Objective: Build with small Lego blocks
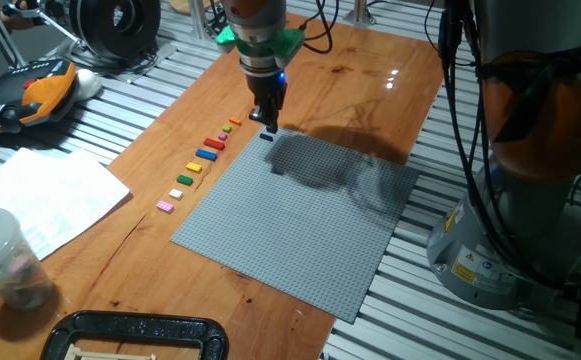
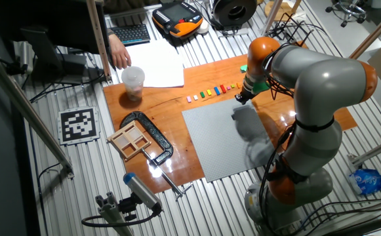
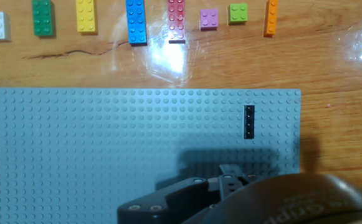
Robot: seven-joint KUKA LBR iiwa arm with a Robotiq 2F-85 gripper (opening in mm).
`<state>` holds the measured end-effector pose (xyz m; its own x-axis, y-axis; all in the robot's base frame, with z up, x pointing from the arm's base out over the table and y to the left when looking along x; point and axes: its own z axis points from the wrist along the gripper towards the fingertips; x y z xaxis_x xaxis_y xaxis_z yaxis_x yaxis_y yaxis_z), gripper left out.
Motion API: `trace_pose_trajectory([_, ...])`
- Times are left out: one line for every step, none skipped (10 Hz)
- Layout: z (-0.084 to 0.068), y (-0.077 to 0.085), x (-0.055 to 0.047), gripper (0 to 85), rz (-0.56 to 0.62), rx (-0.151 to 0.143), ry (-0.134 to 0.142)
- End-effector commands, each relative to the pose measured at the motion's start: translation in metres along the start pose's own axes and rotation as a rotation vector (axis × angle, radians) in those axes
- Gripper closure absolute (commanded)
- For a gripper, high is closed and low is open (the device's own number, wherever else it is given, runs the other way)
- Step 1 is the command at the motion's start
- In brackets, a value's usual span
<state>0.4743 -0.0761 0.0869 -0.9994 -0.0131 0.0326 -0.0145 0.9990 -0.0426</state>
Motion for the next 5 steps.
trace_pose_trajectory([0.0, 0.0002, 0.0002, 85.0, 0.0, 0.0, 0.0])
trace_pose_trajectory([0.0002, 0.0006, 0.0009, 85.0, 0.002, 0.0, 0.0])
trace_pose_trajectory([0.0002, 0.0013, 0.0015, 85.0, 0.003, -0.002, 0.001])
trace_pose_trajectory([-0.0001, 0.0019, 0.0018, 85.0, 0.005, -0.002, 0.001])
trace_pose_trajectory([-0.0002, 0.0022, 0.0019, 85.0, 0.005, -0.002, 0.0])
